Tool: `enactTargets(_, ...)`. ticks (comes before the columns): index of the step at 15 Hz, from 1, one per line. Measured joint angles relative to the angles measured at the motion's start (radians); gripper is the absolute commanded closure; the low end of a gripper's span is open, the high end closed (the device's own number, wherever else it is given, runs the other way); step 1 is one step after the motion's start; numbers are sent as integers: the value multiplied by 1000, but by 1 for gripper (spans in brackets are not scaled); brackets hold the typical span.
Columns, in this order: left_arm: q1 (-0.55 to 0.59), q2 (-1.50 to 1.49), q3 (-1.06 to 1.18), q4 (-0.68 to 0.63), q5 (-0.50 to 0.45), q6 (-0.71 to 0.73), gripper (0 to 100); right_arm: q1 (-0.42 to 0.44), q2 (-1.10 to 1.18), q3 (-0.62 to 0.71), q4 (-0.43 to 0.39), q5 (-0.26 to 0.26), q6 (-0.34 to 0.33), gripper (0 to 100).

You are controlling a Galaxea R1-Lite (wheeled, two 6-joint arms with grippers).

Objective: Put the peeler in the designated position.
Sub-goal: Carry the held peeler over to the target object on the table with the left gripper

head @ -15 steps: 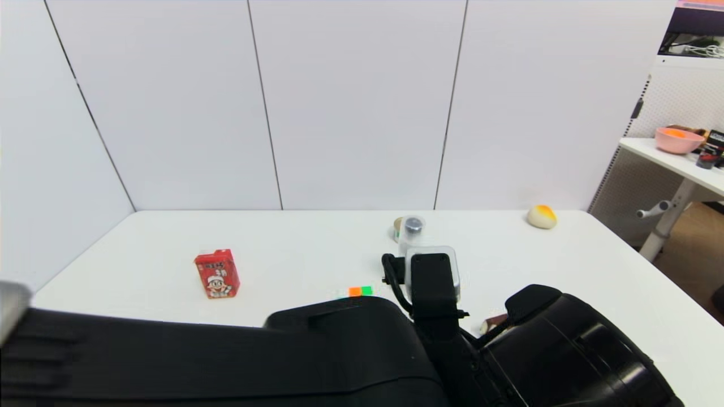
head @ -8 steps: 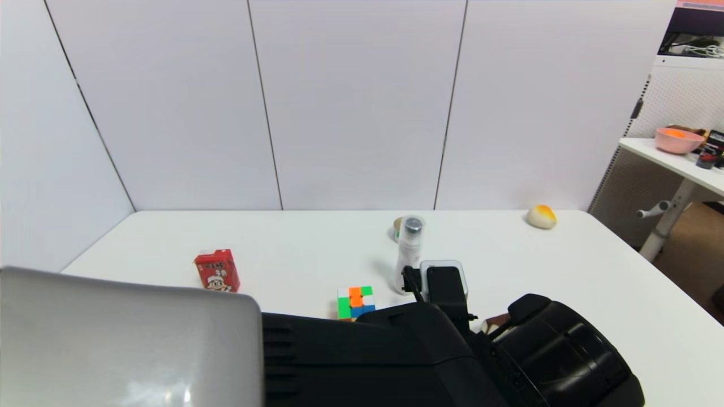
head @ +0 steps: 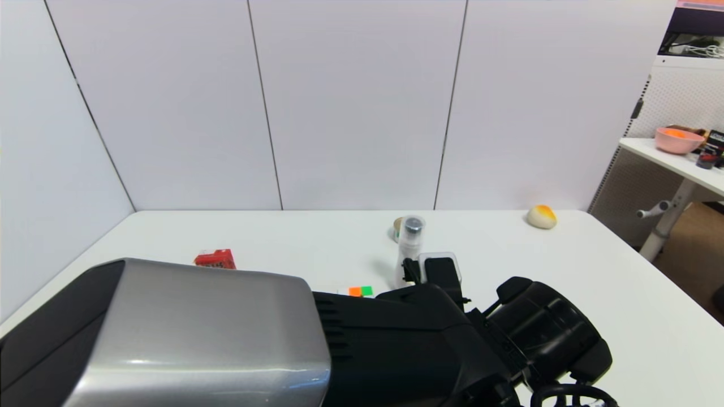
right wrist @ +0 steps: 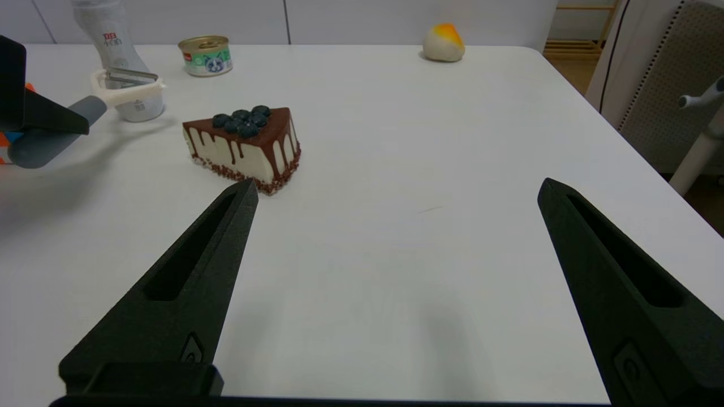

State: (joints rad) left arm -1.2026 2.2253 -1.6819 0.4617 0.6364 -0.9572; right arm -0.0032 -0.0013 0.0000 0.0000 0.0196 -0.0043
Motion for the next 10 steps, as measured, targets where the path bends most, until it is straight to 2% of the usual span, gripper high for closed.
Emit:
enactTargets(8, 22, 19, -19, 3, -1, 3, 100, 0, 0, 0, 0, 0, 0, 0)
enactTargets(10, 23, 20, -22, 0, -36, 1, 100, 0, 0, 0, 0, 0, 0, 0)
